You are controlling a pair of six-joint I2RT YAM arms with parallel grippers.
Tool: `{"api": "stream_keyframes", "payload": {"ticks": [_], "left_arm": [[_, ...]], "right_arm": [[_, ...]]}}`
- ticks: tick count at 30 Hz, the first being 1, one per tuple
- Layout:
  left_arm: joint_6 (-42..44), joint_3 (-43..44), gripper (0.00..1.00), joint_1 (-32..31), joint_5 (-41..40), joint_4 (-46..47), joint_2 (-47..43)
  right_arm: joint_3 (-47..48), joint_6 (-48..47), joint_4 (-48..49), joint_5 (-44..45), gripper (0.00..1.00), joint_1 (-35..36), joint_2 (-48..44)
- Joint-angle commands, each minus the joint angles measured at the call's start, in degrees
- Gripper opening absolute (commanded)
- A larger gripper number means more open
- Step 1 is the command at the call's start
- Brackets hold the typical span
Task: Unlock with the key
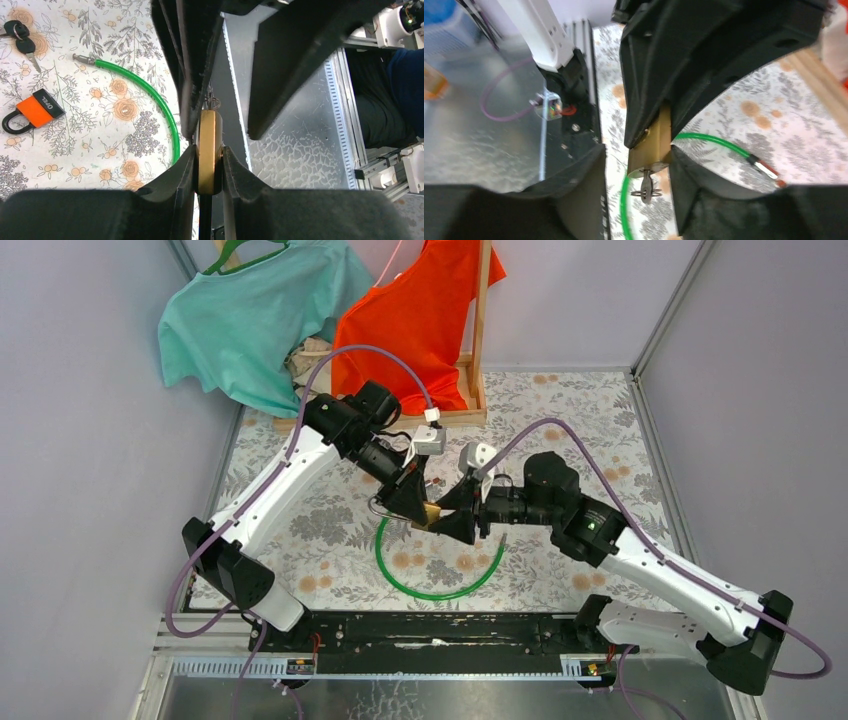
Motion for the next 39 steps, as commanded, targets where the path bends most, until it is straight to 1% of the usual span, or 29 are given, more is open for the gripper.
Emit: {"api": "stream_keyframes", "payload": {"ticks": [1, 2, 3, 6, 7, 8, 10, 12, 16, 17, 18, 19, 20, 21, 24, 25, 26, 29, 30, 32, 33, 36, 39], "left_arm": [[5.23, 2.35, 0.0, 0.35, 0.96, -3.76, -0.72], [5.26, 2.33, 0.0, 0.38, 0.93, -3.76, -0.78], [5.36, 2.29, 0.0, 0.35, 1.07, -3.73, -0.81], [5.56, 2.32, 0.0, 0.36, 1.26, -3.73, -1.07], [5.59, 2.46, 0.0, 0.32, 1.27, -3.73, -1.12], [5.53, 2.4, 0.0, 0.34, 1.22, -3.73, -1.07], [5.45, 2.46, 0.0, 0.39, 1.15, -3.69, -1.01], [4.51, 2.58, 0.0, 0.41, 0.79, -3.02, -0.98], [3.37, 2.6, 0.0, 0.34, 0.3, -2.45, -0.6], [2.48, 2.51, 0.0, 0.36, -0.13, -1.74, -0.59], [1.41, 2.34, 0.0, 0.42, -0.89, -0.81, -0.57], [-0.69, 2.08, 0.0, 0.42, -1.9, 0.72, -0.52], [-2.79, 1.59, 0.02, 0.43, -3.22, 2.84, -0.58], [-4.36, 1.08, 0.07, 0.43, -4.64, 4.48, -0.5], [-7.69, -1.19, 0.26, 0.43, -10.29, 9.69, -0.68], [-8.04, -2.14, 0.34, 0.43, -12.89, 11.31, -0.68], [-9.49, -2.87, 0.38, 0.62, -15.06, 11.87, -0.58], [-5.48, -3.61, 0.41, 2.02, -15.93, 9.31, 0.21], [-4.14, -3.69, 0.45, 2.42, -15.65, 7.98, 0.46], [0.06, -3.86, 0.6, 2.99, -15.37, 4.66, 0.7], [1.77, -4.28, 0.63, 3.17, -15.38, 3.45, 0.57], [6.15, -6.83, 0.65, 3.86, -16.13, 1.08, 0.18], [9.11, -11.19, 0.66, 4.77, -18.82, 2.88, -1.46]], "right_arm": [[-3.13, 17.71, 14.84, -10.45, 0.45, -5.9, -0.27], [-3.61, 19.18, 16.01, -11.11, 0.4, -6.92, 0.14], [-3.75, 20.15, 16.57, -11.46, 0.37, -7.42, 0.65], [-3.27, 21.82, 16.89, -12.09, 0.36, -7.68, 2.53], [-3.1, 22.45, 17.16, -12.55, 0.34, -7.69, 3.22], [-2.95, 23.09, 17.53, -12.91, 0.3, -7.68, 4.16], [-2.49, 24.09, 17.85, -13.48, 0.26, -7.76, 5.47], [-1.81, 23.92, 17.19, -13.99, 0.2, -7.72, 6.39], [-1.63, 22.21, 13.41, -13.27, 0.17, -7.73, 6.47], [-1.68, 21.93, 12.71, -12.63, 0.13, -7.77, 6.33], [-1.75, 21.49, 12.08, -12.28, 0.05, -7.72, 6.24], [-1.8, 21.02, 11.56, -12.07, 0.0, -7.69, 6.12], [-1.99, 20.98, 11.52, -11.67, 0.0, -7.79, 5.91], [-2.22, 21.31, 11.73, -11.03, 0.0, -7.73, 5.65], [-2.65, 23.9, 12.86, -10.1, 0.0, -7.77, 5.51], [-2.49, 25.0, 12.62, -10.27, 0.0, -8.02, 5.81], [-2.28, 26.26, 12.44, -11.05, 0.0, -8.46, 6.2], [-3.71, 32.02, 15.93, -14.63, 0.0, -10.33, 7.02], [-4.87, 34.04, 17.96, -15.56, 0.0, -10.93, 7.0], [-6.8, 36.63, 20.61, -16.3, 0.0, -11.92, 6.68], [-7.48, 37.37, 21.35, -16.71, 0.0, -12.4, 6.6], [-8.72, 39.52, 22.02, -18.01, 0.0, -13.65, 7.07], [-9.76, 41.81, 23.32, -19.56, 0.0, -14.78, 7.43]]}}
